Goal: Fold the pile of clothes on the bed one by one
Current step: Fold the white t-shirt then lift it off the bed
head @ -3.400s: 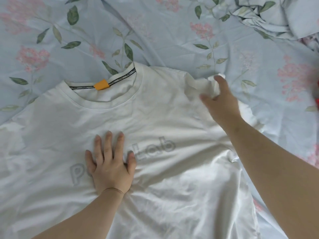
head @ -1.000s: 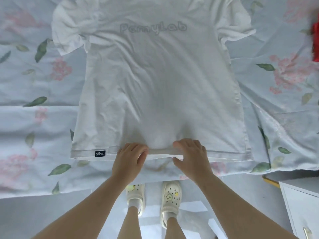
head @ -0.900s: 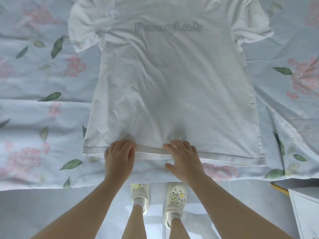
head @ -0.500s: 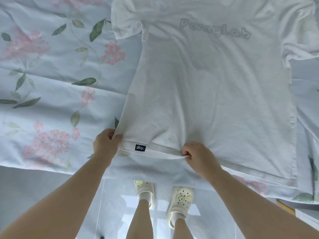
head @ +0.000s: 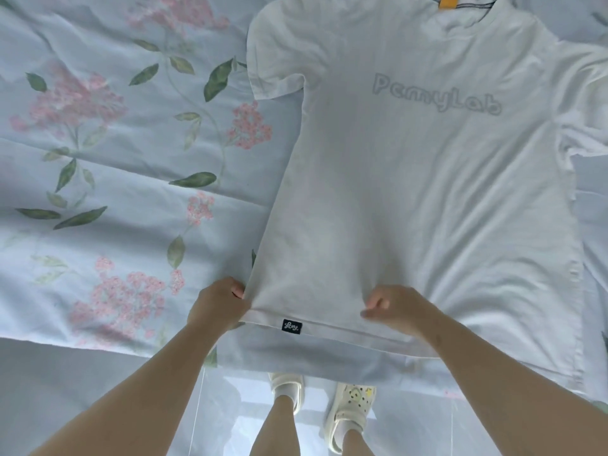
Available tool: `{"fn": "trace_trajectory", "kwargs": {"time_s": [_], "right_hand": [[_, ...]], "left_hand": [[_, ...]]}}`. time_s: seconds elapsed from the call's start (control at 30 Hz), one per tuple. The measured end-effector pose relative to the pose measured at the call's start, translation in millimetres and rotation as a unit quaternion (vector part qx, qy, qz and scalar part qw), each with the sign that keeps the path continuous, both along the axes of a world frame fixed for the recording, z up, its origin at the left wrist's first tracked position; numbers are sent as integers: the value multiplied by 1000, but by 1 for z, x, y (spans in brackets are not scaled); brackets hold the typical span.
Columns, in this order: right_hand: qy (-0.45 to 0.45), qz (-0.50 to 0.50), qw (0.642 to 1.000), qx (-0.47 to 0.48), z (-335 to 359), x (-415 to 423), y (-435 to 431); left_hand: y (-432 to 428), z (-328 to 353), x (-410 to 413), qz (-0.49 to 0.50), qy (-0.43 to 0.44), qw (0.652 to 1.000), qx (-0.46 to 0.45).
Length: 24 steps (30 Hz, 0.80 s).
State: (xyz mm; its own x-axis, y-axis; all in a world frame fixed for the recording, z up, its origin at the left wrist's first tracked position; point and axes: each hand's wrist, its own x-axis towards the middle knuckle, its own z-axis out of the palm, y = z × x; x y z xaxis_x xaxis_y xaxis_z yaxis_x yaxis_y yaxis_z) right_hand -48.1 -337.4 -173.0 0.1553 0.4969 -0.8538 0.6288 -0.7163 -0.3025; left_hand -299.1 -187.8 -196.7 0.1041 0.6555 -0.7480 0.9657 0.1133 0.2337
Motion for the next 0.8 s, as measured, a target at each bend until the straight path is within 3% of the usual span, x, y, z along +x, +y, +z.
{"fn": "trace_trajectory", "kwargs": {"time_s": [0.13,0.3,0.47,0.67,0.8], "right_hand": [[-149,-92,976,127,-1,13,42],[-181,-64,975,113,-11,48,87],[-201,-69,969,129,-31,108,142],[-220,-52,961,160,-49,181,215],[-184,-98,964,163,-61,202,238]], "left_hand": [[20,5,34,15,-70,997,35],[63,0,104,106,-157,982,16],[116,-7,174,262,-250,932,2],[195,-2,247,470,-377,793,-88],[236,5,267,603,-448,646,-140]]}}
